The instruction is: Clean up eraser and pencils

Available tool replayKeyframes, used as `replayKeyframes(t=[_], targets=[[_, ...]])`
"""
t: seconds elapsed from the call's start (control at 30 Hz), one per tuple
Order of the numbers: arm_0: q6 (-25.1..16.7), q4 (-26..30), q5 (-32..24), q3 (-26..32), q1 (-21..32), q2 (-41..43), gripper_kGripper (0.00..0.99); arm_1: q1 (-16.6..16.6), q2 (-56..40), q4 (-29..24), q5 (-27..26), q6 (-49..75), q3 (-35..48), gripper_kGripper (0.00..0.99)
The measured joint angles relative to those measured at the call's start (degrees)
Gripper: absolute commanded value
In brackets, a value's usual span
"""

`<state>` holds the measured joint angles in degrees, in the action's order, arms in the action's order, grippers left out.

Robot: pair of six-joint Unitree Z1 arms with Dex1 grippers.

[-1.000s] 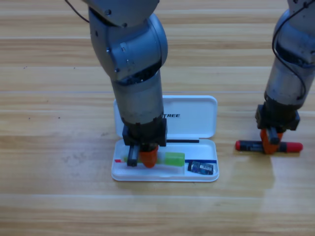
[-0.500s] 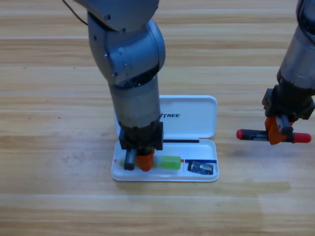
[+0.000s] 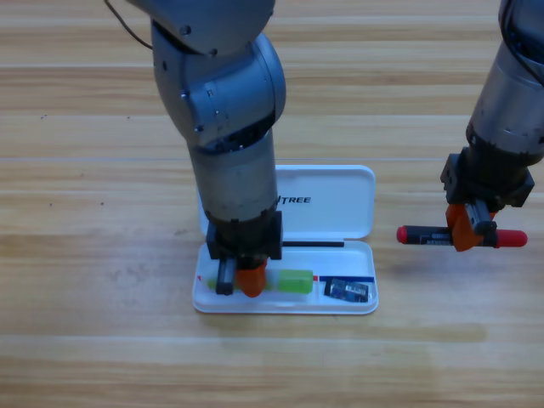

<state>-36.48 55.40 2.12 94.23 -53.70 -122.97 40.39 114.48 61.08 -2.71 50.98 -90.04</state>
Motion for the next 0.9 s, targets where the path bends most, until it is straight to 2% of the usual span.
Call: replayKeyframes(t=[0.9], targets=[[1.1, -0.1, 0.0, 0.0, 0.0, 0.0, 0.000, 0.7, 0.0, 0.1, 0.0, -0.3, -1.0, 0.000]])
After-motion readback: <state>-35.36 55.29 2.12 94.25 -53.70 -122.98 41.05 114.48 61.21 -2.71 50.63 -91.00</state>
